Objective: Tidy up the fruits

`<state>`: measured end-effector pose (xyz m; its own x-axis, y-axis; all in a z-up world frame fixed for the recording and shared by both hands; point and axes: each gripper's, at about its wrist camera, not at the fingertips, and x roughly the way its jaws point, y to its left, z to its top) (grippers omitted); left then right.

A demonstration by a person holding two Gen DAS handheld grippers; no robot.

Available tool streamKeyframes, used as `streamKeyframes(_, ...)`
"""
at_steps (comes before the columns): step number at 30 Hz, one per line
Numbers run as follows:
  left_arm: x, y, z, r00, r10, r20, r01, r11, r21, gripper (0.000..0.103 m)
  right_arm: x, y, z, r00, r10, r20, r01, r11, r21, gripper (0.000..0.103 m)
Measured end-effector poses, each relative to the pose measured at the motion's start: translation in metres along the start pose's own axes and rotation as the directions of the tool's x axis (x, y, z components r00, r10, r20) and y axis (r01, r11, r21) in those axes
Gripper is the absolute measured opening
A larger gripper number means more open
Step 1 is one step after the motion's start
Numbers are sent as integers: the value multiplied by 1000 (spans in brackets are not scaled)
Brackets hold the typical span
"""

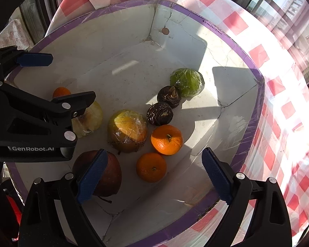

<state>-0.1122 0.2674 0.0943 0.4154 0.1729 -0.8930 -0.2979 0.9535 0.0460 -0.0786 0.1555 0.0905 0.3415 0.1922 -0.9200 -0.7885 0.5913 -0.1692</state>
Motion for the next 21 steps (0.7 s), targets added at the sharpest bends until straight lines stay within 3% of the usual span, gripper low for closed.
streamKeyframes(7, 0, -2, -1, 1000, 25, 1, -25, 1000, 13, 101, 2, 3, 0, 1000, 0, 0, 0, 1000, -6, 97)
streamKeyframes(21, 0, 0, -1, 1000, -13, -12, 13, 1000, 1, 101, 2, 3, -3, 1000, 1, 11, -1, 1000, -8, 99)
